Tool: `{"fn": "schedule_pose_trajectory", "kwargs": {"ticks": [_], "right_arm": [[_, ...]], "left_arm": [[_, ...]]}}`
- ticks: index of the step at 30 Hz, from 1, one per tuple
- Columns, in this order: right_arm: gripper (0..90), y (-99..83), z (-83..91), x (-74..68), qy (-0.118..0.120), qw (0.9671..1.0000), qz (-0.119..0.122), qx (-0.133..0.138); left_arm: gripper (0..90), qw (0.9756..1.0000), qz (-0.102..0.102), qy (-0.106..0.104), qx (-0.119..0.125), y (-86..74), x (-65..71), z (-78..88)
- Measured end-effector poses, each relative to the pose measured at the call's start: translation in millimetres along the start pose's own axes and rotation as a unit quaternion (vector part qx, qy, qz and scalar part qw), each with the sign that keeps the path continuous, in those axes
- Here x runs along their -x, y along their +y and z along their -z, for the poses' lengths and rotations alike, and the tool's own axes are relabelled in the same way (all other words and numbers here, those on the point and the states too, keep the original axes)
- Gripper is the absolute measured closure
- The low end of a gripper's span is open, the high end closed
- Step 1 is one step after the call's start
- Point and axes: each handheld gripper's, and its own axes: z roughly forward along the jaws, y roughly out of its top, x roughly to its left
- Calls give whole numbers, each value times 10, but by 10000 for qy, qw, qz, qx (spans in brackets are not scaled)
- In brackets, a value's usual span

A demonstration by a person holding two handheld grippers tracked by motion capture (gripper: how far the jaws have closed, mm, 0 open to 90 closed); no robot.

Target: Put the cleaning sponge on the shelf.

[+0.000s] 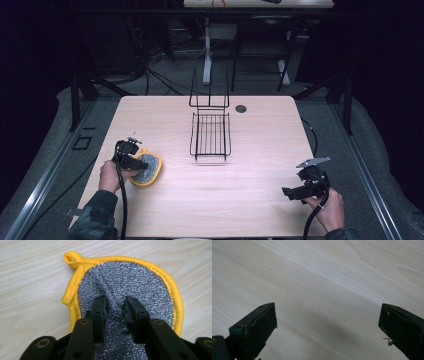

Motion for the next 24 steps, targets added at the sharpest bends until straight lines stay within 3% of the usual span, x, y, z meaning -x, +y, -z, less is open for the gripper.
{"fn": "schedule_pose_trajectory", "kwargs": {"ticks": [5,24], "right_arm": [[23,0,7,3,1,10000,-3,13],[21,-6,25,33,-3,10000,-10,50]], "left_arm": [[846,9999,-71,75,65,-4,10,5],[867,9992,-227,58,325,1,22,168]]}}
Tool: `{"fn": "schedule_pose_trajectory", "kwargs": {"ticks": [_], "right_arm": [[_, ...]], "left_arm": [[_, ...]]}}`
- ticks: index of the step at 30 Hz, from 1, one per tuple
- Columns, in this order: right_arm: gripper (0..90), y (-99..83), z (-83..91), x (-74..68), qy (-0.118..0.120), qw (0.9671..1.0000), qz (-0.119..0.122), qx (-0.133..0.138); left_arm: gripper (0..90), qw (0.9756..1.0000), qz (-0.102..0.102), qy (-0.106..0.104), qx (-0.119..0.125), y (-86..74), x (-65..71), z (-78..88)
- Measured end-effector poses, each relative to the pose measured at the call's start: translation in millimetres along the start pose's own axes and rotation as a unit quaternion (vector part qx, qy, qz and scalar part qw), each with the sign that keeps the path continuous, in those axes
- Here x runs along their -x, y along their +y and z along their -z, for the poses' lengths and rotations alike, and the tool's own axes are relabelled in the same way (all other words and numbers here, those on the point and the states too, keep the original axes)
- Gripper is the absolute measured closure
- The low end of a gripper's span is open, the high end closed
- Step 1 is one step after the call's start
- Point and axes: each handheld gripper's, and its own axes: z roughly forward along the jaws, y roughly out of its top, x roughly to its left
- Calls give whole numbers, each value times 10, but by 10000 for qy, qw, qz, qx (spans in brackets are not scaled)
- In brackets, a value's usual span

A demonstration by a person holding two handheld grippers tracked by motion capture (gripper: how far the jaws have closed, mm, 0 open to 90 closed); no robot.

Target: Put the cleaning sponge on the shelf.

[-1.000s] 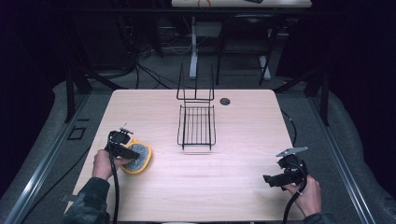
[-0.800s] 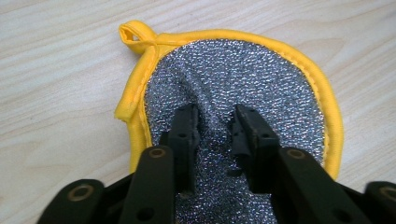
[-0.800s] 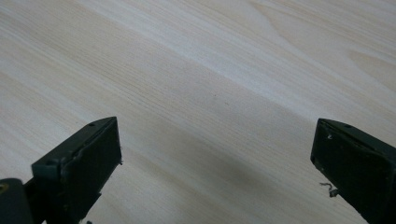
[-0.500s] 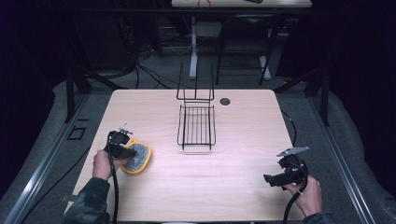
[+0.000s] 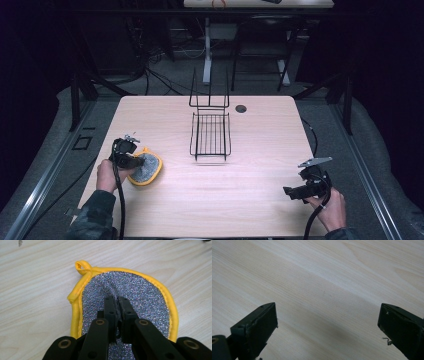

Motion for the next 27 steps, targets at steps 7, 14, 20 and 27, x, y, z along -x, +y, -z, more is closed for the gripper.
{"fn": "schedule_pose_trajectory", "kwargs": {"ticks": [7,14,20,27], "right_arm": [[21,4,1,0,3,10000,15,-43],[21,1,-5,0,-2,10000,16,-26],[21,4,-4,-9,22,10000,39,-31],[21,-2,-9,-3,9,10000,16,-54]], "left_arm": [[867,10000,-31,-31,70,6,-7,73],[867,9999,-128,-42,69,38,31,108],[866,9998,-178,-61,86,66,52,167],[866,9996,-247,-106,83,101,69,212]]}}
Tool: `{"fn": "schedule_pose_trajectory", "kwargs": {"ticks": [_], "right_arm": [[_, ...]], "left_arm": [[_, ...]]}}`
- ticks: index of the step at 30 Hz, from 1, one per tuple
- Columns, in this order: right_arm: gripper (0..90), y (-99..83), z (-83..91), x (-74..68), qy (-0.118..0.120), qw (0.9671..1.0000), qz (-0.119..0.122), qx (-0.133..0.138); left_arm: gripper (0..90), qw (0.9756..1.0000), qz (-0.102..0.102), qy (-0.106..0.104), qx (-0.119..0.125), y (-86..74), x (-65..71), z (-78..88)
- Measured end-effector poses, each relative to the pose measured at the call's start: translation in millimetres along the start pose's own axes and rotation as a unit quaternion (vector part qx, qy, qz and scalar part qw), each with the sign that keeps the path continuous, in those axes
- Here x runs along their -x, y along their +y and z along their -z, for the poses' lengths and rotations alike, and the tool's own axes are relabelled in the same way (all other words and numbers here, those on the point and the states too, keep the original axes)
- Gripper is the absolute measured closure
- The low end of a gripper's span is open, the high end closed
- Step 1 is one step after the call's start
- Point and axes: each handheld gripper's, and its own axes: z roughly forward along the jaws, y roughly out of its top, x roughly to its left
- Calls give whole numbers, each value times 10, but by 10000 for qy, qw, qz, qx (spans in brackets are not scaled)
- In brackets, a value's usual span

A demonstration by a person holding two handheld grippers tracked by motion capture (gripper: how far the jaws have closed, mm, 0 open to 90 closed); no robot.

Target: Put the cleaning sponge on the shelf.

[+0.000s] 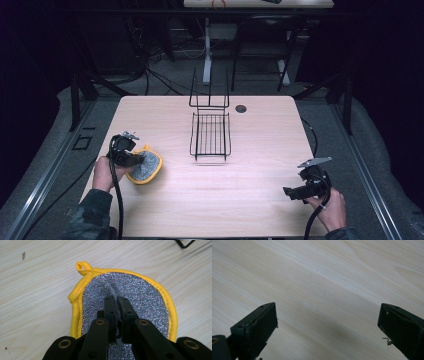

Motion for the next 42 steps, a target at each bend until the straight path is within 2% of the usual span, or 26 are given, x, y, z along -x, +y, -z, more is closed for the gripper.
{"fn": "schedule_pose_trajectory", "kwargs": {"ticks": [21,25,42], "right_arm": [[22,-10,0,-5,20,10000,29,-68],[23,-13,-10,-8,15,10000,36,-55],[26,-12,-17,-22,41,9999,61,-107]], "left_arm": [[865,9993,-339,-125,-18,225,113,52],[865,9992,-381,-87,24,268,133,78],[864,9981,-589,-168,109,495,216,170]]}}
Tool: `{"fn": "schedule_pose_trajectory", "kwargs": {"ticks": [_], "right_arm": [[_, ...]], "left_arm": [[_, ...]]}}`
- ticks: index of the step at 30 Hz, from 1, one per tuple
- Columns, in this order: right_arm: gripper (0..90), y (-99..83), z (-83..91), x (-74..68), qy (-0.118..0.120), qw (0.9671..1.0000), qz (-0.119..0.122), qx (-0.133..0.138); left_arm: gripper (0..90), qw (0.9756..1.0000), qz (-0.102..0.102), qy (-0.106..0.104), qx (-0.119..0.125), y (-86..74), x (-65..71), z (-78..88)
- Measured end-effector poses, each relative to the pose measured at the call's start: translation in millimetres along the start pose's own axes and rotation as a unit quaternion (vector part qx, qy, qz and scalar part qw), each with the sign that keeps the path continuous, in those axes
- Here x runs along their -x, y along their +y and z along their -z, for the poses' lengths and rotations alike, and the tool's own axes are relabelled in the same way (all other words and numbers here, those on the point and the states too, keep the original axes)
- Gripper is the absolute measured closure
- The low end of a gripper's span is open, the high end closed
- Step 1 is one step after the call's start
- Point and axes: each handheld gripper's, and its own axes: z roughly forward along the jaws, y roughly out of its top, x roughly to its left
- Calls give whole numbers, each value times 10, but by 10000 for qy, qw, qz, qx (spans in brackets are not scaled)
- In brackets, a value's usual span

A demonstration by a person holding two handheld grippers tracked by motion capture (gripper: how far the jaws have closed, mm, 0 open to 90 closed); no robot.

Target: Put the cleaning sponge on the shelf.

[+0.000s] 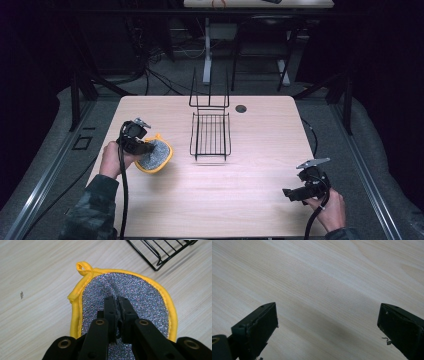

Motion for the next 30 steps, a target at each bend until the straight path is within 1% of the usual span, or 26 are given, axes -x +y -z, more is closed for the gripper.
{"fn": "schedule_pose_trajectory", "kwargs": {"ticks": [5,11,17,21,22,24,30], "right_arm": [[26,1,-9,-7,-11,10000,12,13],[27,1,-13,-5,-9,10000,-6,18],[27,2,-11,-8,-7,10000,-10,20],[28,1,-13,-4,4,10000,-11,9],[28,1,-13,-4,4,10000,-11,9],[28,1,-8,2,17,10000,-8,3],[28,1,-12,-3,24,10000,-18,12]], "left_arm": [[864,10000,-60,23,37,59,24,20],[864,9999,-137,-4,63,142,57,32],[864,9997,-227,-67,90,224,122,-3],[864,9994,-304,-112,129,319,186,-31],[864,9994,-304,-112,129,319,186,-31],[864,9991,-363,-133,148,384,230,-46],[865,9988,-438,-170,166,460,279,-71]]}}
